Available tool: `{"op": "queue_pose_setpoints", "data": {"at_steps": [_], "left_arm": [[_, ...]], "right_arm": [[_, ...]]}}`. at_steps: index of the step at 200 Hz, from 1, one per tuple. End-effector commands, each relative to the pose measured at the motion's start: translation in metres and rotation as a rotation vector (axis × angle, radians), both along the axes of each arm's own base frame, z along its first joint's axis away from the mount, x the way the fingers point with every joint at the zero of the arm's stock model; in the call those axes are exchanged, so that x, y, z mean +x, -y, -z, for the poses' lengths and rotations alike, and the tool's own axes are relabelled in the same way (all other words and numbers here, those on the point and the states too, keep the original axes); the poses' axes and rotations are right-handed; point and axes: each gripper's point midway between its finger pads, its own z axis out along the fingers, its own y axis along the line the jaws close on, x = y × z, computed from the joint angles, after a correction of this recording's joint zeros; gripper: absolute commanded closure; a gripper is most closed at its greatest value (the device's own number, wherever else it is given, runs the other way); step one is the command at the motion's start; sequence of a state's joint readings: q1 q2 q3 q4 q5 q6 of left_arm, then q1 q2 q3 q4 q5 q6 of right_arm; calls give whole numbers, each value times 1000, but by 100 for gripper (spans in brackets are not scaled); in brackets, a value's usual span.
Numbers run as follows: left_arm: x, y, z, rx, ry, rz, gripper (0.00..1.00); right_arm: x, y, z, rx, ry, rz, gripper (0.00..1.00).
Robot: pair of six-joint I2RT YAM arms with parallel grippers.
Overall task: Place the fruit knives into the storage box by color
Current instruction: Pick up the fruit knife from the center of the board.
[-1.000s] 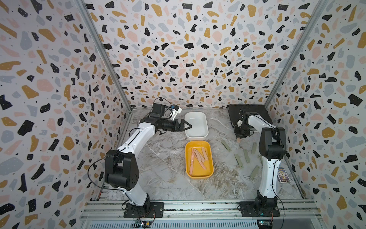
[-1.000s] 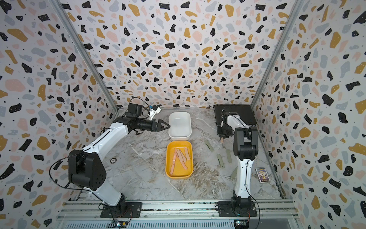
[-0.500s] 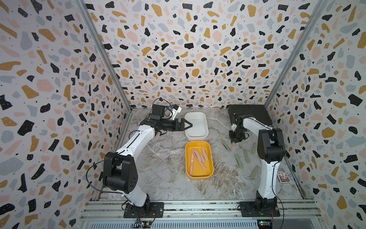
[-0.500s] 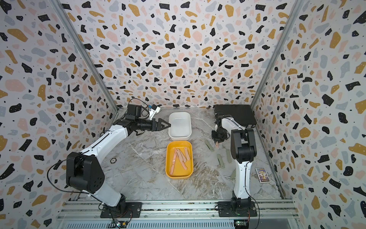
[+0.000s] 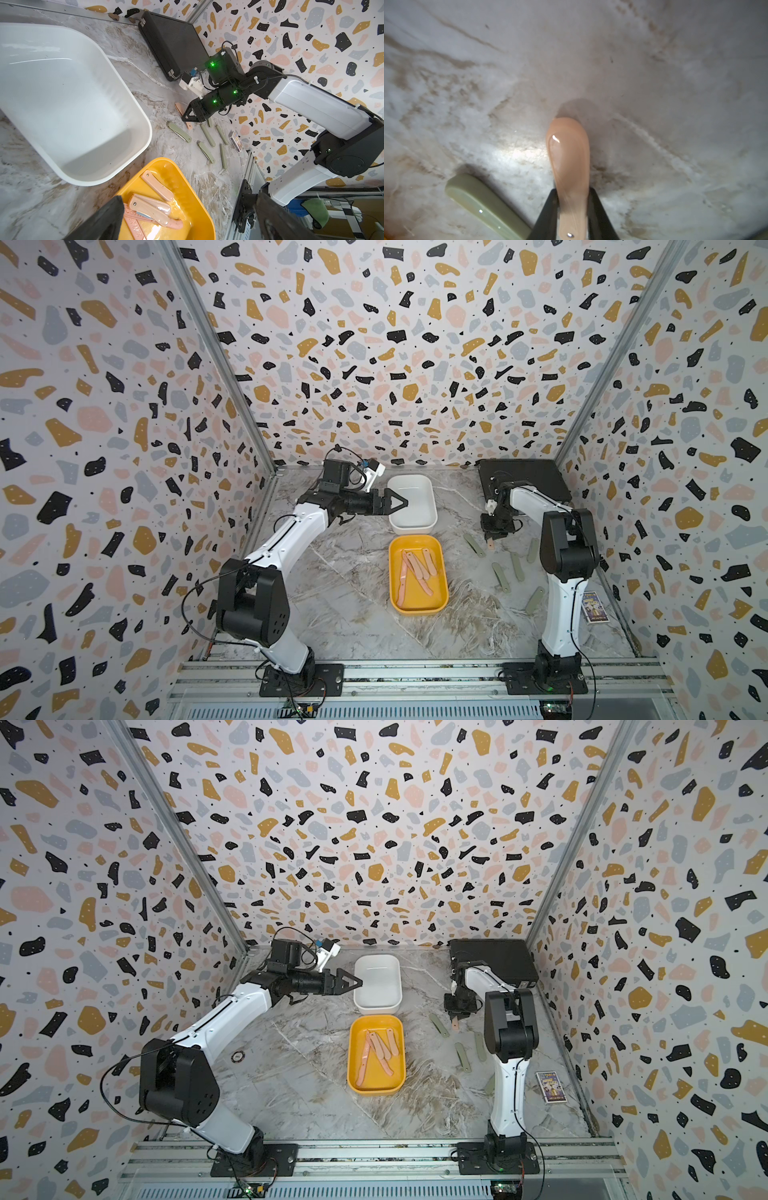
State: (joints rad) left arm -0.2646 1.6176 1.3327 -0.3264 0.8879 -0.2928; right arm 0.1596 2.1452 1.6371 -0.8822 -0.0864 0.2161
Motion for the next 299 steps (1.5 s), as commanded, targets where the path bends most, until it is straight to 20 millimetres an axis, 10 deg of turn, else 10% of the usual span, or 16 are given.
{"op": "queue_pose_setpoints", "data": {"at_steps": [1, 152, 239, 299], "left_arm": [[-2, 2, -9, -11, 46, 4, 1], [-4, 2, 4, 3, 24, 13, 1], [-3, 1, 5, 13, 23, 10, 1], [-2, -7, -5, 19, 47, -5, 1]], "right_arm": [[-10, -1, -8, -10, -22, -9, 70], [26, 8, 6, -91, 0, -5, 60], [23, 3, 7, -60, -13, -10, 82], [21, -1, -28, -32, 54, -4, 83]]}}
